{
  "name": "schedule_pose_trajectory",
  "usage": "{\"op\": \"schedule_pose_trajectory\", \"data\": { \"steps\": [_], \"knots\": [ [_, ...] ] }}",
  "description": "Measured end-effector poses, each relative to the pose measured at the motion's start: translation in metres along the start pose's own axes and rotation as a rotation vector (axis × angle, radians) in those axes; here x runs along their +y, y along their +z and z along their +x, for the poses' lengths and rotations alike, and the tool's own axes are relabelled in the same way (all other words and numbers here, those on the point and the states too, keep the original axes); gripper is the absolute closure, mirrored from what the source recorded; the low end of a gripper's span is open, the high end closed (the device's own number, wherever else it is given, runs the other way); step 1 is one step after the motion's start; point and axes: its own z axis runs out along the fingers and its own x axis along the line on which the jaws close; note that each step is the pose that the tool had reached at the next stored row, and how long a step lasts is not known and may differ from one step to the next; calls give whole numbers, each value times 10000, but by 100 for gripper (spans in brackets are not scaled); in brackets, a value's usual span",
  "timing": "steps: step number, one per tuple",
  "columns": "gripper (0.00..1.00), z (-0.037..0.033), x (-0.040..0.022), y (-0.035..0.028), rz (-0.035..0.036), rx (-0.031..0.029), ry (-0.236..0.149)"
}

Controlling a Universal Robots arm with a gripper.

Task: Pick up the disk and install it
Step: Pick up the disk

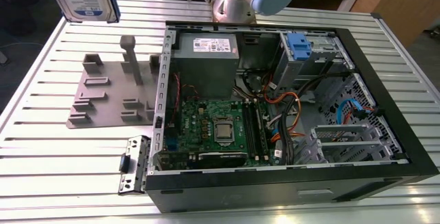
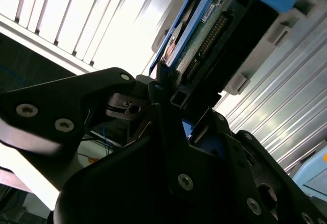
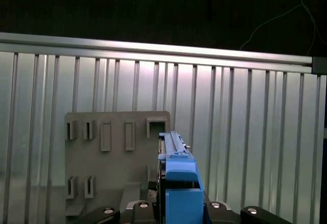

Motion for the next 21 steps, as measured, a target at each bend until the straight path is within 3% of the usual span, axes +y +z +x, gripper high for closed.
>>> {"op": "schedule_pose_trajectory", "data": {
  "steps": [21],
  "knots": [
    [64,-17,-2,-207,0,-6,0]
  ]
}}
